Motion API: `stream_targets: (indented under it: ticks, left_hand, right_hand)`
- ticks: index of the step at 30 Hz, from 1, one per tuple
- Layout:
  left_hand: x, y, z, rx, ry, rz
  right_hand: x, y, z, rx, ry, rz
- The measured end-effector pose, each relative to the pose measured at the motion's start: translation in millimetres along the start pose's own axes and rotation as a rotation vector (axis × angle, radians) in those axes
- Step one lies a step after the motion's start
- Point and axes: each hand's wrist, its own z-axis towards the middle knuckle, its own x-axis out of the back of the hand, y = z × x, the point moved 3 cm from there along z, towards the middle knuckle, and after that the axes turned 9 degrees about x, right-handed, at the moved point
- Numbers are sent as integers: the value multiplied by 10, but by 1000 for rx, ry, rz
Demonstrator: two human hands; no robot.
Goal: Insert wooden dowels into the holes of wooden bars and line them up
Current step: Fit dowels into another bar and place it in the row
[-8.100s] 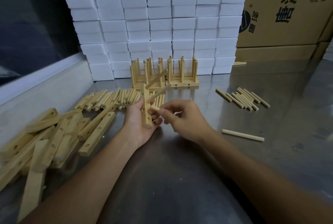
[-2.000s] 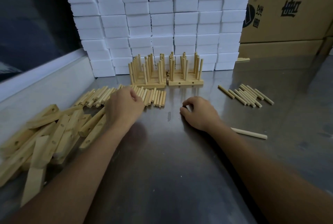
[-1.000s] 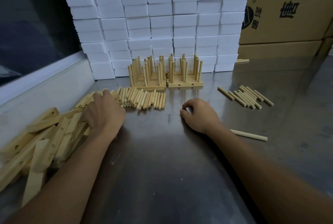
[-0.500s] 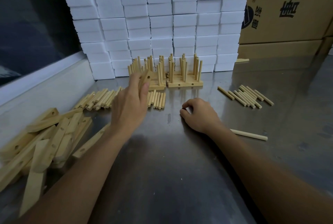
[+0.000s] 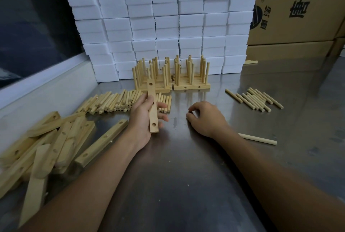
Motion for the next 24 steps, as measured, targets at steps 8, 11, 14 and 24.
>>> stream_targets:
  ticks: [8,11,14,24]
  left_hand:
    - [44,-6,15,110,14,-189]
    - [52,-15,29,106,26,-207]
    - [65,-28,37,112,34,-208]
    - [69,-36,54,114,42,-245]
  right_hand:
    - [4,-134,-51,124,37,-115]
    - [4,-266,-92,228,96,-110]
    - [-55,-390,-122,292,95,-89]
    - [-220,-443,143,54,98,-100]
